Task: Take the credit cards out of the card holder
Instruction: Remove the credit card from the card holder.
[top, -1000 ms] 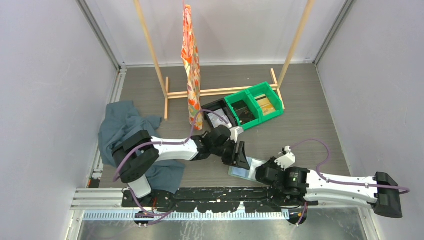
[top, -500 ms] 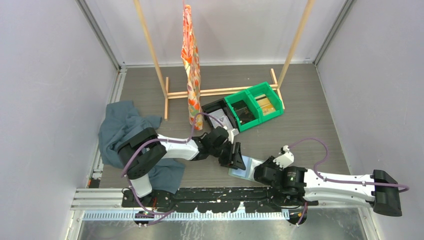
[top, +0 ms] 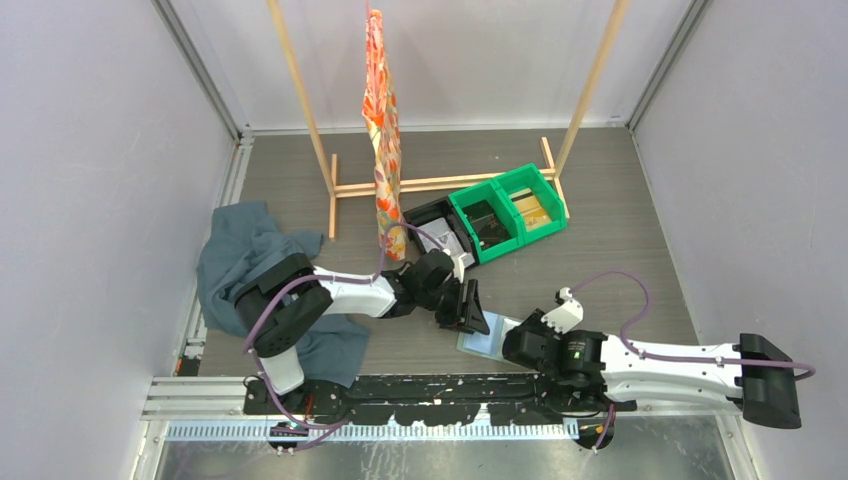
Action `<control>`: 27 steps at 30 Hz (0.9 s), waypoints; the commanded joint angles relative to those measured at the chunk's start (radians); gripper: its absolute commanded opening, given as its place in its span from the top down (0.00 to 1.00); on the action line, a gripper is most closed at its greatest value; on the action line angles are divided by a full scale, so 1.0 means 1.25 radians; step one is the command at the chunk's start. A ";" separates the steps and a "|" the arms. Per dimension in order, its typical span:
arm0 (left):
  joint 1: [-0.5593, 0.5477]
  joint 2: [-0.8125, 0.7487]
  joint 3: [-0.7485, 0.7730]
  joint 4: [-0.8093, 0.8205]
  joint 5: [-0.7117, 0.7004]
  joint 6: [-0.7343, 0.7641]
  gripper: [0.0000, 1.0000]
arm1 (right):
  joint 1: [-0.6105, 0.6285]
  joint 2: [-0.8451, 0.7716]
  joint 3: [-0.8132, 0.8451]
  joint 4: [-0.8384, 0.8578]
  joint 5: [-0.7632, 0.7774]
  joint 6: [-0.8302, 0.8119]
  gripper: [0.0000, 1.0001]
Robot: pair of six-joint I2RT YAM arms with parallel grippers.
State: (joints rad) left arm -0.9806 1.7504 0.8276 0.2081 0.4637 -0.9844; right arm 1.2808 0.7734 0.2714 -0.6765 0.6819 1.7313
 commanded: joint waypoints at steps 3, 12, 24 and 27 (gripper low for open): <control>0.007 0.032 0.004 0.029 0.013 0.005 0.48 | -0.001 0.013 0.027 0.027 0.044 -0.015 0.76; 0.006 0.025 0.017 0.001 -0.004 0.015 0.48 | -0.002 -0.018 0.033 -0.002 0.049 -0.011 0.75; 0.011 -0.061 0.002 -0.101 -0.091 0.064 0.48 | -0.002 -0.054 0.027 -0.012 0.052 -0.012 0.74; 0.013 -0.037 0.003 -0.081 -0.066 0.052 0.49 | -0.003 -0.048 0.024 -0.005 0.048 -0.010 0.74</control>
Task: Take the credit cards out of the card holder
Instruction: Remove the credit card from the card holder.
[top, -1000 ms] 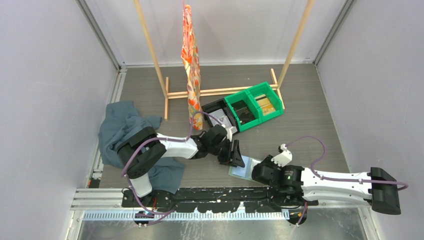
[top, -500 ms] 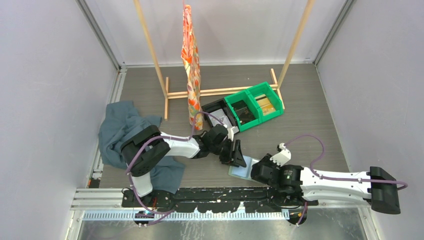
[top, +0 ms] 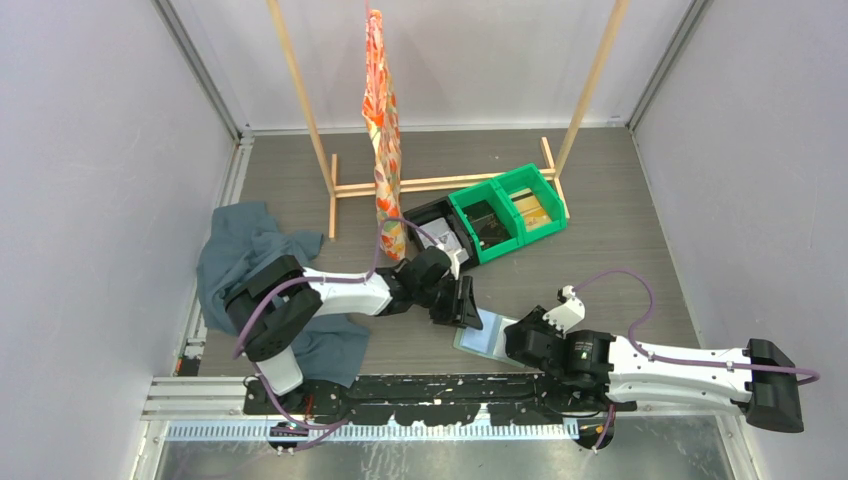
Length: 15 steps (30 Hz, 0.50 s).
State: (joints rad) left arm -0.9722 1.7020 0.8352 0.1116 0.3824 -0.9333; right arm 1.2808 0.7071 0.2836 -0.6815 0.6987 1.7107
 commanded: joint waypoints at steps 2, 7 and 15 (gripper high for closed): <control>0.006 0.020 -0.004 0.021 0.016 -0.001 0.49 | -0.003 0.007 0.015 0.003 0.032 0.006 0.74; 0.005 0.053 -0.001 0.061 0.049 -0.020 0.49 | -0.003 0.010 0.023 -0.003 0.031 0.002 0.74; 0.003 0.033 0.005 0.064 0.060 -0.013 0.49 | -0.003 0.008 0.020 0.001 0.031 0.002 0.74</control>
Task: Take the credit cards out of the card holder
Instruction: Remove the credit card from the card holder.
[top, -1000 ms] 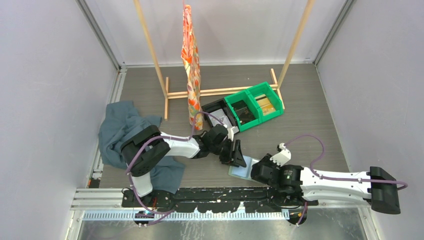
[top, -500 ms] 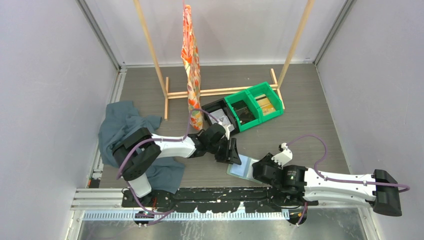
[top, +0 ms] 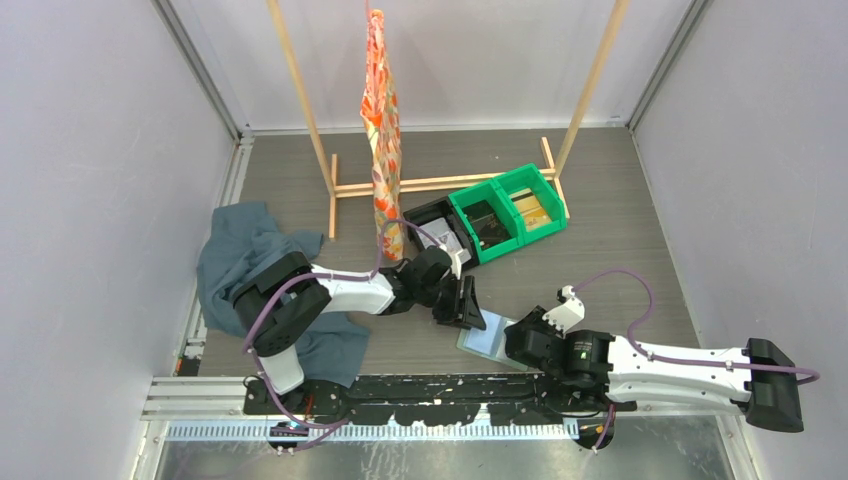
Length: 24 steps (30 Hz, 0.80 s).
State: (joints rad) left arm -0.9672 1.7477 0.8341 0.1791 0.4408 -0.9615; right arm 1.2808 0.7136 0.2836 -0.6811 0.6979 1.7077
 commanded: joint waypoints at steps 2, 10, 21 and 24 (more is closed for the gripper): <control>-0.002 -0.003 0.005 0.015 0.014 0.007 0.49 | -0.003 0.005 0.022 0.000 0.031 0.003 0.74; -0.012 0.012 0.008 0.039 0.029 -0.005 0.50 | -0.003 0.012 0.022 0.000 0.027 0.003 0.74; -0.015 -0.006 0.009 0.033 0.031 -0.004 0.50 | -0.003 0.010 0.032 -0.011 0.026 -0.002 0.74; -0.015 -0.008 0.011 0.032 0.032 -0.003 0.50 | -0.003 0.012 0.034 0.003 0.023 -0.017 0.74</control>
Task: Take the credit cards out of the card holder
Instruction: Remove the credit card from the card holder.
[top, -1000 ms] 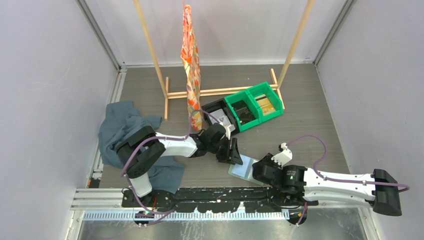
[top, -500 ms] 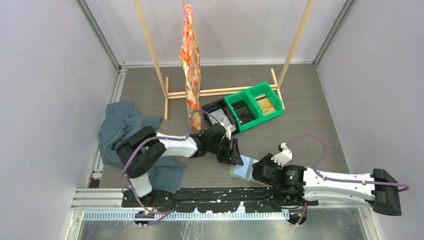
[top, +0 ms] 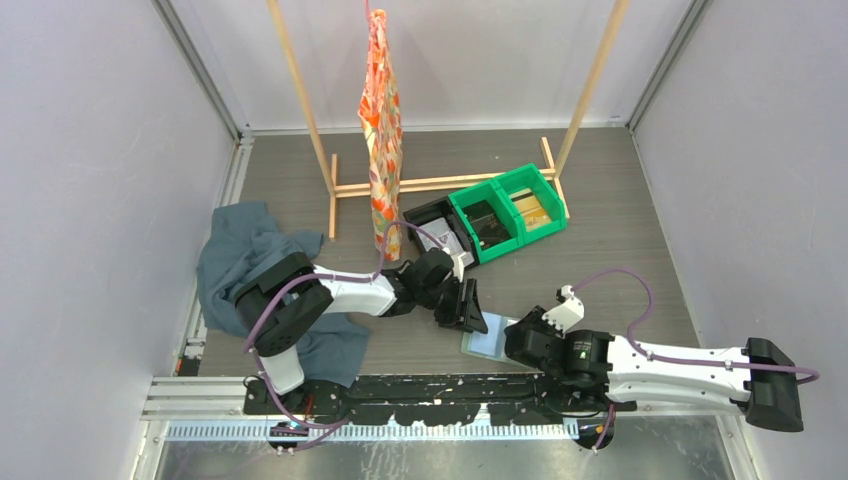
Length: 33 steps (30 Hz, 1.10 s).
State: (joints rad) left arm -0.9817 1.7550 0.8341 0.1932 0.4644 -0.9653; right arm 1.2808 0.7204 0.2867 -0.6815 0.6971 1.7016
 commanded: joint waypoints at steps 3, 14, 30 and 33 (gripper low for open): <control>-0.004 -0.015 0.012 0.021 0.014 0.000 0.50 | -0.002 0.011 0.040 0.005 0.024 -0.018 0.74; -0.004 -0.020 0.005 0.020 0.010 0.004 0.51 | -0.003 0.091 0.085 0.053 0.018 -0.076 0.74; -0.004 -0.040 -0.002 -0.003 0.000 0.018 0.51 | -0.003 0.124 0.081 0.069 0.004 -0.064 0.74; -0.004 -0.047 -0.001 -0.013 -0.002 0.025 0.51 | -0.003 0.088 0.075 0.036 0.016 -0.052 0.74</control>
State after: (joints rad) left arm -0.9817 1.7538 0.8341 0.1875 0.4637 -0.9604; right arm 1.2808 0.8856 0.3630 -0.5819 0.6712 1.6081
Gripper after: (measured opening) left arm 0.489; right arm 0.262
